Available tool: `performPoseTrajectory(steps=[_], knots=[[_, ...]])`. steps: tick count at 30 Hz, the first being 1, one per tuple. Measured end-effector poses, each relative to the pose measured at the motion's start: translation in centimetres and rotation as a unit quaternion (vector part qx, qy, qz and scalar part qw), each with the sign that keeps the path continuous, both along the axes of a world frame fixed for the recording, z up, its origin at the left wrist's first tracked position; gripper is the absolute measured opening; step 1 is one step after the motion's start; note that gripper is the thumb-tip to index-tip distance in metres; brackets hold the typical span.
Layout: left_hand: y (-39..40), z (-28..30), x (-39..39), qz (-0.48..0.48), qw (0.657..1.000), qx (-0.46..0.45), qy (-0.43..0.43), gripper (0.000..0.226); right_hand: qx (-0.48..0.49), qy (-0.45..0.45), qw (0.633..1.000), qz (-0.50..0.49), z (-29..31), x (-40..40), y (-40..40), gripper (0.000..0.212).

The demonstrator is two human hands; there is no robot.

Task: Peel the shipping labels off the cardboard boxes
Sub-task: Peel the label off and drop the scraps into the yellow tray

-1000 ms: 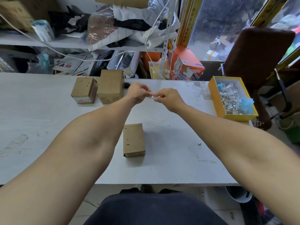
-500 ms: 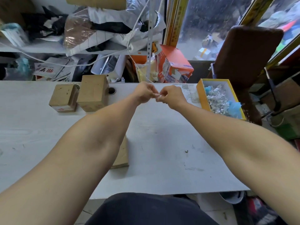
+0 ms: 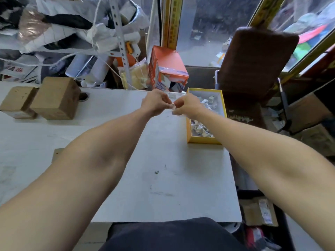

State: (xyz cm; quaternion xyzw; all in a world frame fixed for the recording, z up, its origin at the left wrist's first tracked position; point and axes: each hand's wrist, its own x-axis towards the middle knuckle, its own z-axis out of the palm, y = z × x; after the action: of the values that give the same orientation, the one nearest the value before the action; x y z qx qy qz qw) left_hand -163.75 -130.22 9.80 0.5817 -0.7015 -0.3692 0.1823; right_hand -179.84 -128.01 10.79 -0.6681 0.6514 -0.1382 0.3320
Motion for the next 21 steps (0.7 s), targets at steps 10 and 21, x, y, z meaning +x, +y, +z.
performPoseTrajectory(steps=[10, 21], knots=[[-0.4, -0.9, -7.4, 0.027, 0.992, 0.084, 0.091, 0.011, -0.032, -0.065, 0.995, -0.072, -0.7, -6.7, -0.2, 0.017], [-2.7, 1.3, -13.1, 0.021, 0.993, 0.072, 0.092, 0.014, -0.033, -0.207, 0.956, -0.207, -0.4, -13.6, -0.9, 0.046]])
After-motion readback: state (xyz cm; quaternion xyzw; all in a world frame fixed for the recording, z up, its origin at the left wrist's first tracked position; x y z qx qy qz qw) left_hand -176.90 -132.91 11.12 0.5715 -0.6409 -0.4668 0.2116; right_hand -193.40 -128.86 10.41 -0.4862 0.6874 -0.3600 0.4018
